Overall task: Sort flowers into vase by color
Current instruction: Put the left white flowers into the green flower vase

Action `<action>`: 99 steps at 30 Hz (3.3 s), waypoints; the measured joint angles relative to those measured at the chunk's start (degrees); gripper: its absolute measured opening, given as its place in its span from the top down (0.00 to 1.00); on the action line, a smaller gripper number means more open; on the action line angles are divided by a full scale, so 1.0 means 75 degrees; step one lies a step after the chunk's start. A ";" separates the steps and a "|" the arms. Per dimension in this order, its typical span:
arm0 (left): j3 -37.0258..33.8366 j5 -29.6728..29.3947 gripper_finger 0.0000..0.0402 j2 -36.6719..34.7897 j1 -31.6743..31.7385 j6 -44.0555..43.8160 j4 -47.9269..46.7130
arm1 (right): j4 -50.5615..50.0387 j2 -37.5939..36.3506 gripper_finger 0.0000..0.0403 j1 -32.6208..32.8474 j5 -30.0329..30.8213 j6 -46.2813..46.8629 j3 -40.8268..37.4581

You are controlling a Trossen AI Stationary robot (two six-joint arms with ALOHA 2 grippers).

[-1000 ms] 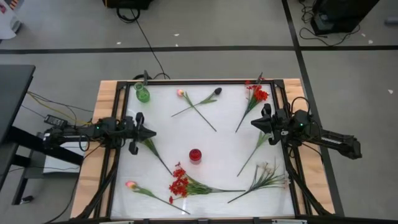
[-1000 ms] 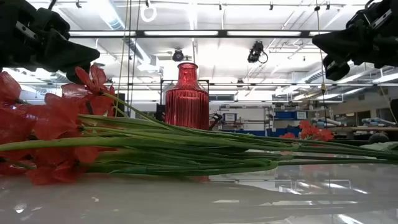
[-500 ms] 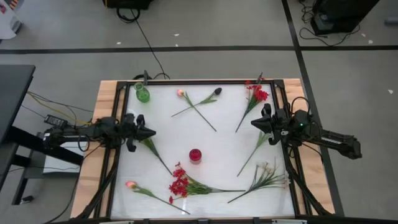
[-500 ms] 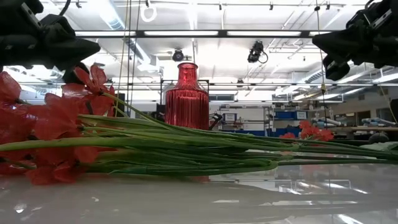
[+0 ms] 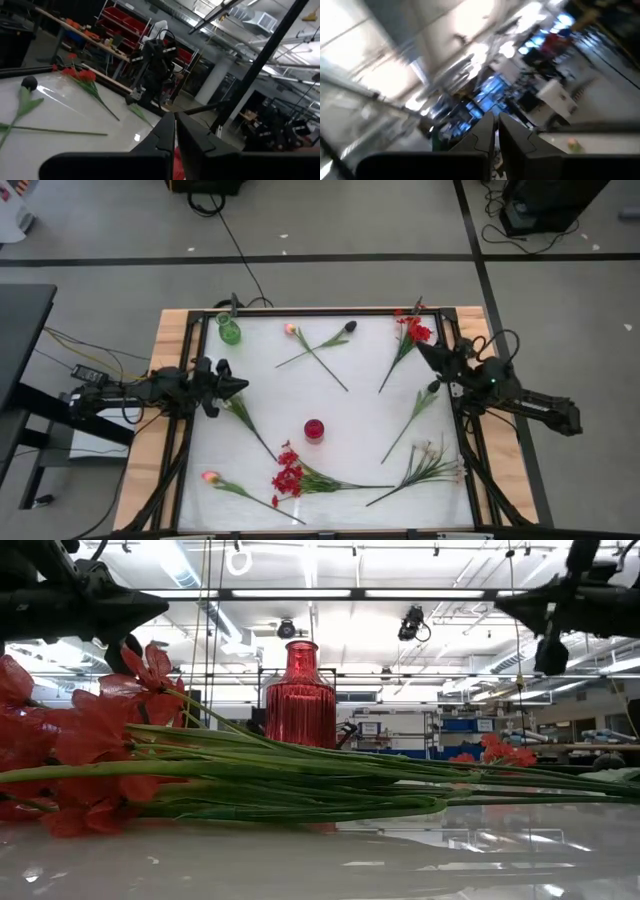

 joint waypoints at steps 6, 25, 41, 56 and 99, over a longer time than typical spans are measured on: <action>0.0049 -0.0101 0.94 0.0017 0.0000 -0.0449 0.0025 | -0.0146 0.0709 0.91 0.0017 -0.0508 0.0703 0.0205; 0.2183 -0.0729 0.94 0.1769 0.0009 -0.1034 0.0049 | -0.5273 0.5934 0.91 -0.0494 -0.1242 0.2699 0.5950; 0.3645 -0.0707 0.98 0.2544 0.0000 -0.2500 -0.2366 | -0.5495 0.7894 0.91 -0.0729 -0.1892 0.1145 0.8682; 0.4287 -0.0708 1.00 0.4907 -0.1176 -0.7404 -0.5347 | -0.7028 0.7696 0.91 -0.0729 -0.1895 0.0961 0.8684; 0.4281 -0.0514 0.49 0.8999 -0.2156 -1.2154 -0.6756 | -0.7771 0.7704 0.75 -0.1040 -0.2285 -0.0908 0.8684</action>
